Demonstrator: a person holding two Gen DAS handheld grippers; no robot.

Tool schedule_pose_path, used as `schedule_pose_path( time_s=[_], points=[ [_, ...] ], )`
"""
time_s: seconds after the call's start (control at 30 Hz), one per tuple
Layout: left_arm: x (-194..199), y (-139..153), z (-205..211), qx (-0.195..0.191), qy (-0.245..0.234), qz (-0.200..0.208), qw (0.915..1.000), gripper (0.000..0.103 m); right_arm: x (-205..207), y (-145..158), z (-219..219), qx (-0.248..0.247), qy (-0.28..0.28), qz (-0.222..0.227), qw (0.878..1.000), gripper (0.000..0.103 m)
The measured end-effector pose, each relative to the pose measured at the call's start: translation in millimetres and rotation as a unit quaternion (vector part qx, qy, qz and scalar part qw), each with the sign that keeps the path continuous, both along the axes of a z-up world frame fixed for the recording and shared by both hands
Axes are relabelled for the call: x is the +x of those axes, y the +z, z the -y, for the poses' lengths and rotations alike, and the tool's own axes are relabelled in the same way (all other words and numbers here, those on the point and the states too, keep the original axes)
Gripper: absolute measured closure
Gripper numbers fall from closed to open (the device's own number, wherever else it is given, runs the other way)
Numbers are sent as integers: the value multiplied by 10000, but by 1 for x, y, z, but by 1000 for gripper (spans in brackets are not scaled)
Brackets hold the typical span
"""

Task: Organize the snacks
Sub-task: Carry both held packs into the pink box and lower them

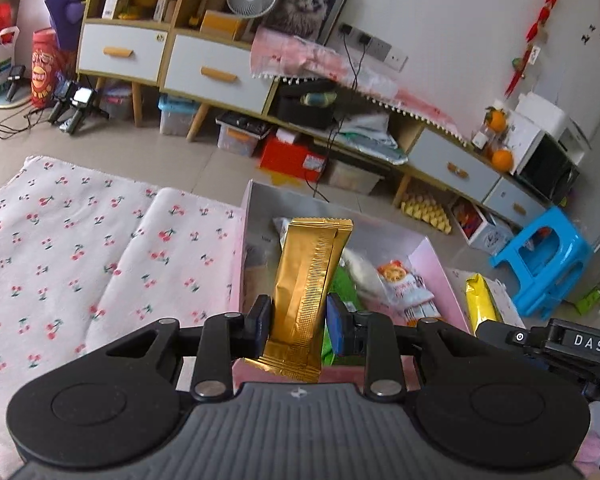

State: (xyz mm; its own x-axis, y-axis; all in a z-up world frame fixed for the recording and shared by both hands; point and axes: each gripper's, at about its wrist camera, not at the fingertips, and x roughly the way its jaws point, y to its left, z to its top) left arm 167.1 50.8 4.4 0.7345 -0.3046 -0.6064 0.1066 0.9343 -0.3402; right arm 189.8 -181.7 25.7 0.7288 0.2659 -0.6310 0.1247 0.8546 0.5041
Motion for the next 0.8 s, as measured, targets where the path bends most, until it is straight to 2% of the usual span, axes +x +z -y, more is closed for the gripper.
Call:
schedule_pose_path(
  time_s=[0.13,0.37,0.73,0.8],
  points=[
    [5,-6,11,-7,83,97,9999,76,11,-6,-2,-47,-95,198,9997,51],
    [4,-12,20,516,307,267,9978,76,31,-20,-9,-255,-41,224,9994,51],
    [5,-16,22,596,440,80,9972,77,35,-35,-19,-525,-6,165,9985,51],
    [6,-16,24,621,408,71,9972,73,35,-34,-21,-570,22,187,9982,49]
  ],
)
